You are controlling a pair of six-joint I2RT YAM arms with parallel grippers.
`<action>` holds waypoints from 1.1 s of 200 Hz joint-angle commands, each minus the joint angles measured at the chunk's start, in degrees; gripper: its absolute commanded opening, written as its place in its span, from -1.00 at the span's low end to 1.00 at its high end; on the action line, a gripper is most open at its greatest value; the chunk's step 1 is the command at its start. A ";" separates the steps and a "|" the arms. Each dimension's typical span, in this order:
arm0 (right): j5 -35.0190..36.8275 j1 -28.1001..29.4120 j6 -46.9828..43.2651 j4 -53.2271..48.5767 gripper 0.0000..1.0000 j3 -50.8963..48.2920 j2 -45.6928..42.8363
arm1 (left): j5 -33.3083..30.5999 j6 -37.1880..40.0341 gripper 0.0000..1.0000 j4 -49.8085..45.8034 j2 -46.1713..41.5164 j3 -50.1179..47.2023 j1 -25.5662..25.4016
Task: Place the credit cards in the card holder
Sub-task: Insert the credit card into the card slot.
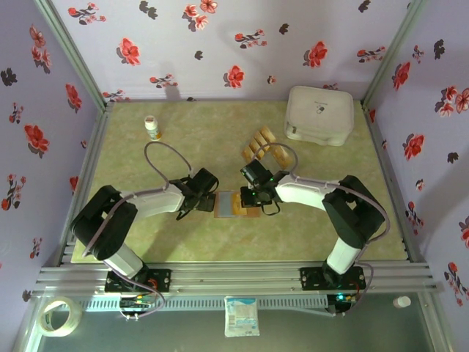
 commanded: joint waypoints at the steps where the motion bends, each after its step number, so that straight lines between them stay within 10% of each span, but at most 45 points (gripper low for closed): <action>1: -0.70 0.72 -0.33 -0.35 -0.98 1.74 1.16 | 2.95 0.78 0.98 2.45 2.49 0.83 -1.54; 220: 2.18 -0.87 0.05 -1.12 -1.00 -1.29 -0.01 | 3.05 0.98 0.98 2.99 3.38 0.95 -2.42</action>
